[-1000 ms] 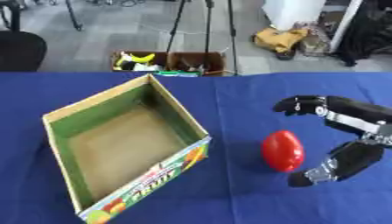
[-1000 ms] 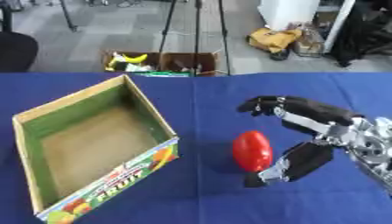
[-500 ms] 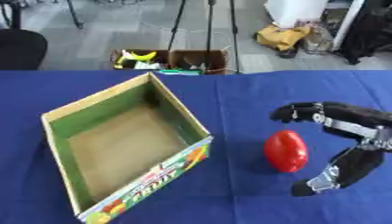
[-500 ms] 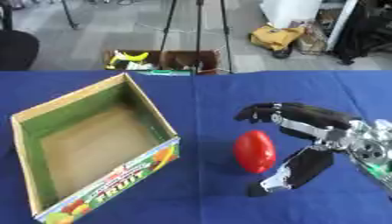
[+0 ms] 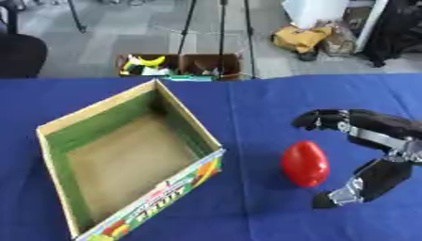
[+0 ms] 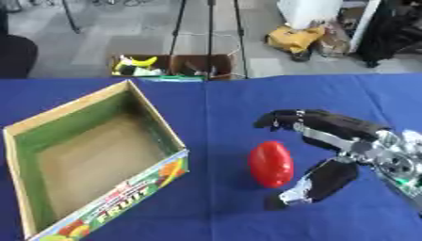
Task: Pick up objects on the table and place them in the box.
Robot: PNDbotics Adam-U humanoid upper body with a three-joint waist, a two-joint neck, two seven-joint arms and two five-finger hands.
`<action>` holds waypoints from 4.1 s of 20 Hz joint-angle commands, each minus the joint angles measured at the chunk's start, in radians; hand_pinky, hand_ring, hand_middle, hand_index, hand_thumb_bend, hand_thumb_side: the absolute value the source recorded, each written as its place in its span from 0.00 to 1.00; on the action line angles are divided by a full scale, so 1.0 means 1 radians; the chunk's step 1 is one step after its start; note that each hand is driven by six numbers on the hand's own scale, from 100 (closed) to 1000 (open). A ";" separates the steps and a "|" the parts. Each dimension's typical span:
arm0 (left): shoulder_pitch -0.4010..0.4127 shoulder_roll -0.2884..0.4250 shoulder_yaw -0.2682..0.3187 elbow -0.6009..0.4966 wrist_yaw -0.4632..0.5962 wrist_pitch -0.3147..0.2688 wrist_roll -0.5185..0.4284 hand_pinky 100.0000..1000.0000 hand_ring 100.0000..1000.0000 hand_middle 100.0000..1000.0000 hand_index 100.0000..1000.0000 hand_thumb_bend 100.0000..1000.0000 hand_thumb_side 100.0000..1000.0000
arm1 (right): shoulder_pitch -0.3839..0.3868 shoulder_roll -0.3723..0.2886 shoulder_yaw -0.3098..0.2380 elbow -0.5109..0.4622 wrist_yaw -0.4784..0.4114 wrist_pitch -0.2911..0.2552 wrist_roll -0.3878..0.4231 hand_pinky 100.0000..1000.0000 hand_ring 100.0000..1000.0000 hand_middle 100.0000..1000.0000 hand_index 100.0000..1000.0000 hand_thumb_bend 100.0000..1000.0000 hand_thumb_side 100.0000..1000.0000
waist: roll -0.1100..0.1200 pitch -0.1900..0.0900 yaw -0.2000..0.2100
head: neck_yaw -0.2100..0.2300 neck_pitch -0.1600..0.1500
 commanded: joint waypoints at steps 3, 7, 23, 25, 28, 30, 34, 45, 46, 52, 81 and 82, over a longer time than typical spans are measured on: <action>-0.005 0.025 0.001 -0.010 0.001 -0.006 0.000 0.11 0.50 0.55 0.63 0.00 0.85 | -0.008 -0.041 -0.012 0.000 0.032 0.005 -0.033 0.85 0.87 0.91 0.97 0.70 0.55 | -0.002 -0.016 0.004 | -0.002 -0.018; -0.005 0.027 0.001 -0.007 0.000 -0.013 0.000 0.11 0.50 0.55 0.63 0.00 0.85 | -0.010 -0.045 -0.010 0.010 0.027 0.001 -0.022 0.85 0.87 0.91 0.98 0.70 0.55 | 0.002 -0.001 0.015 | -0.009 -0.029; -0.006 0.027 -0.002 0.001 0.000 -0.026 -0.002 0.11 0.50 0.55 0.63 0.00 0.85 | -0.015 -0.050 -0.001 0.063 0.046 -0.006 -0.003 0.85 0.87 0.91 0.97 0.67 0.49 | 0.010 0.021 0.028 | -0.014 -0.050; -0.006 0.027 -0.002 0.002 0.000 -0.028 -0.002 0.11 0.50 0.55 0.63 0.00 0.85 | -0.015 -0.050 -0.001 0.075 0.054 -0.009 -0.001 0.85 0.87 0.91 0.97 0.67 0.49 | 0.011 0.022 0.029 | -0.015 -0.052; -0.006 0.027 -0.001 0.003 0.000 -0.029 -0.002 0.11 0.50 0.55 0.63 0.00 0.85 | -0.011 -0.050 0.003 0.085 0.069 -0.012 0.006 0.84 0.87 0.91 0.97 0.66 0.47 | 0.012 0.024 0.030 | -0.017 -0.055; -0.006 0.027 -0.002 0.004 0.000 -0.030 -0.003 0.11 0.50 0.55 0.63 0.00 0.85 | -0.008 -0.049 0.006 0.089 0.081 -0.012 0.011 0.84 0.87 0.91 0.97 0.66 0.47 | 0.012 0.026 0.032 | -0.018 -0.058; -0.007 0.026 -0.001 0.004 0.000 -0.032 -0.002 0.11 0.50 0.55 0.63 0.00 0.84 | -0.002 -0.045 0.012 0.099 0.103 -0.010 0.015 0.84 0.87 0.91 0.96 0.66 0.46 | 0.014 0.030 0.034 | -0.020 -0.061; -0.007 0.024 -0.002 0.006 0.000 -0.034 -0.003 0.12 0.50 0.55 0.63 0.00 0.85 | -0.005 -0.040 0.013 0.108 0.093 -0.001 -0.009 0.83 0.86 0.87 0.94 0.58 0.53 | 0.018 0.035 0.033 | -0.021 -0.060; -0.007 0.025 -0.002 0.006 0.000 -0.034 -0.003 0.12 0.50 0.55 0.63 0.00 0.85 | -0.005 -0.040 0.012 0.108 0.088 0.002 -0.016 0.83 0.85 0.86 0.94 0.53 0.55 | 0.018 0.035 0.032 | -0.021 -0.060; -0.007 0.024 -0.002 0.005 0.000 -0.034 -0.004 0.12 0.50 0.55 0.63 0.00 0.85 | -0.004 -0.042 0.012 0.106 0.072 0.016 -0.048 0.82 0.84 0.81 0.90 0.26 0.59 | 0.019 0.035 0.031 | -0.020 -0.060; -0.003 0.024 0.001 0.008 -0.002 -0.038 -0.003 0.12 0.50 0.55 0.63 0.00 0.84 | 0.033 -0.040 -0.011 0.133 0.139 0.071 -0.044 0.78 0.80 0.85 0.98 0.67 0.49 | 0.033 0.036 0.015 | -0.017 -0.061; -0.002 0.024 0.001 0.009 -0.002 -0.038 -0.003 0.12 0.50 0.55 0.63 0.00 0.84 | 0.036 -0.041 -0.013 0.132 0.139 0.073 -0.046 0.78 0.80 0.85 0.98 0.67 0.49 | 0.033 0.035 0.014 | -0.016 -0.060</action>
